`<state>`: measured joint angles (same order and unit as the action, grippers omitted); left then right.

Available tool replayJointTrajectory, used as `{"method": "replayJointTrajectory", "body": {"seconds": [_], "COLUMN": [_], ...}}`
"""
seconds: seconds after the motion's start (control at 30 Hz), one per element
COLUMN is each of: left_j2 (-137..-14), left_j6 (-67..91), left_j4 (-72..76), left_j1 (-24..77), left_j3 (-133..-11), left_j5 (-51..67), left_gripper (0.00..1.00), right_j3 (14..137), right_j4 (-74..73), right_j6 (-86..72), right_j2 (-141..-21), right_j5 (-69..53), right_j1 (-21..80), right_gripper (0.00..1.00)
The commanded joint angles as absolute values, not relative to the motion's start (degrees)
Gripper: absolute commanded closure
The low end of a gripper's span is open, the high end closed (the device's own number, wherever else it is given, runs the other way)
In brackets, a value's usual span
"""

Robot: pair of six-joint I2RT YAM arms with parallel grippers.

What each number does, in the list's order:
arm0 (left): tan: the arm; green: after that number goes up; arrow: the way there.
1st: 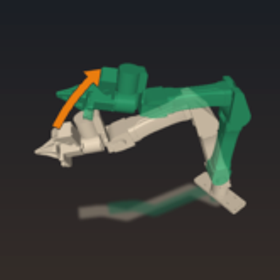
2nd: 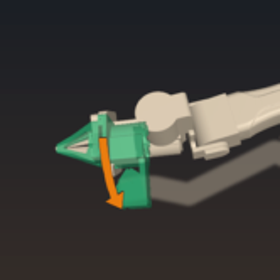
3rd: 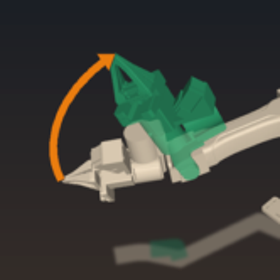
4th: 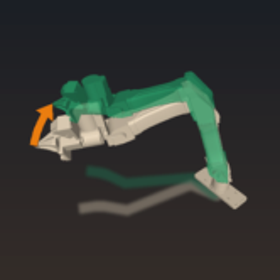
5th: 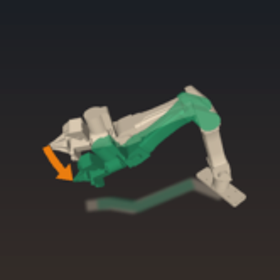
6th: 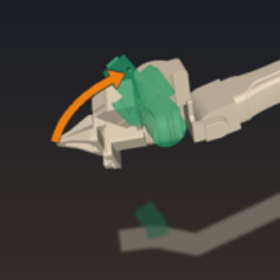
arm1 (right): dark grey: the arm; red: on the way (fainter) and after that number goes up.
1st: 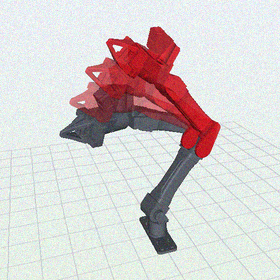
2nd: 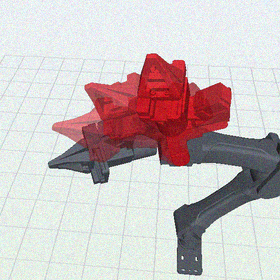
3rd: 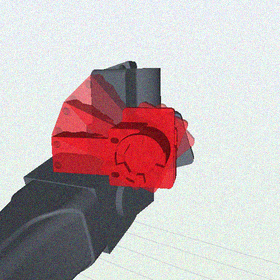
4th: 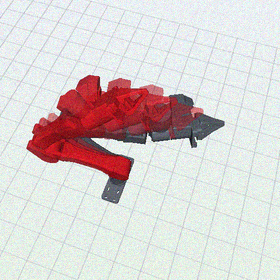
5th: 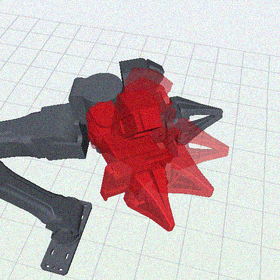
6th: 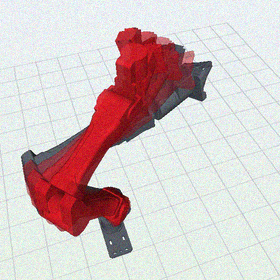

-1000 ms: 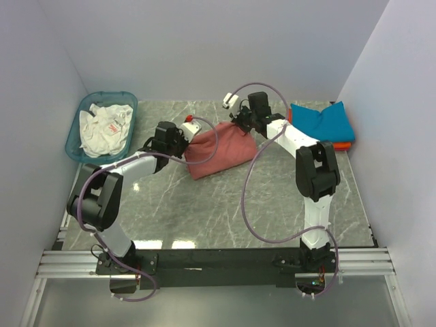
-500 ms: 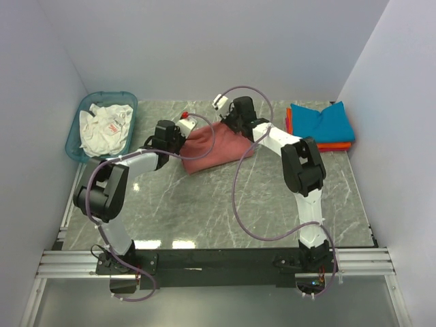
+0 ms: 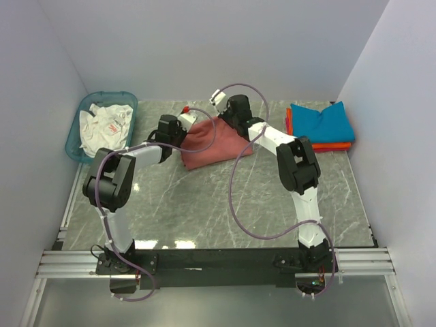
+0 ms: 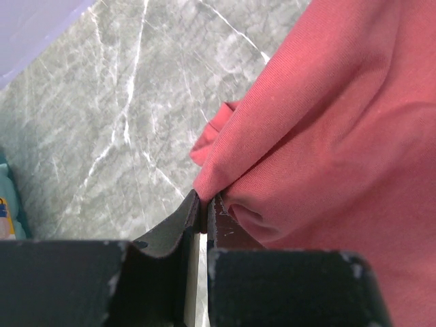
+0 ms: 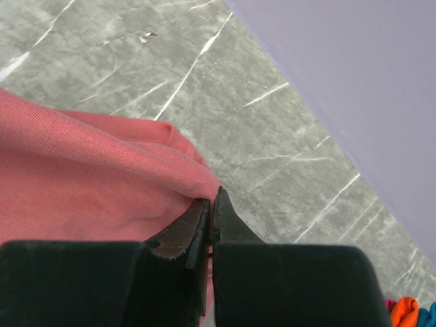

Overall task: Fold and stack the t-shirts
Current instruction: Fold the tshirt

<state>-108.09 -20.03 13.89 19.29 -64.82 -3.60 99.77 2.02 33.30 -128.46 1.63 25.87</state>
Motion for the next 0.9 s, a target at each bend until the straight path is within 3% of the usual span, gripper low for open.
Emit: {"method": "replayJointTrajectory", "body": {"seconds": [0.0, 0.87], "left_j2": [-109.2, -114.2], "left_j6": [-19.9, -19.2], "left_j4": [15.7, 17.1], "left_j1": [18.8, 18.2], "left_j3": [-68.1, -73.5], "left_j5": [-5.0, -12.2], "left_gripper": [1.00, 1.00], "right_j3": [103.3, 102.8], "right_j4": [6.2, 11.9], "right_j6": [32.9, 31.6], "right_j2": [-129.8, -131.7], "right_j5": [4.7, 8.6], "right_j1": [26.2, 26.5], "right_gripper": [1.00, 1.00]}}
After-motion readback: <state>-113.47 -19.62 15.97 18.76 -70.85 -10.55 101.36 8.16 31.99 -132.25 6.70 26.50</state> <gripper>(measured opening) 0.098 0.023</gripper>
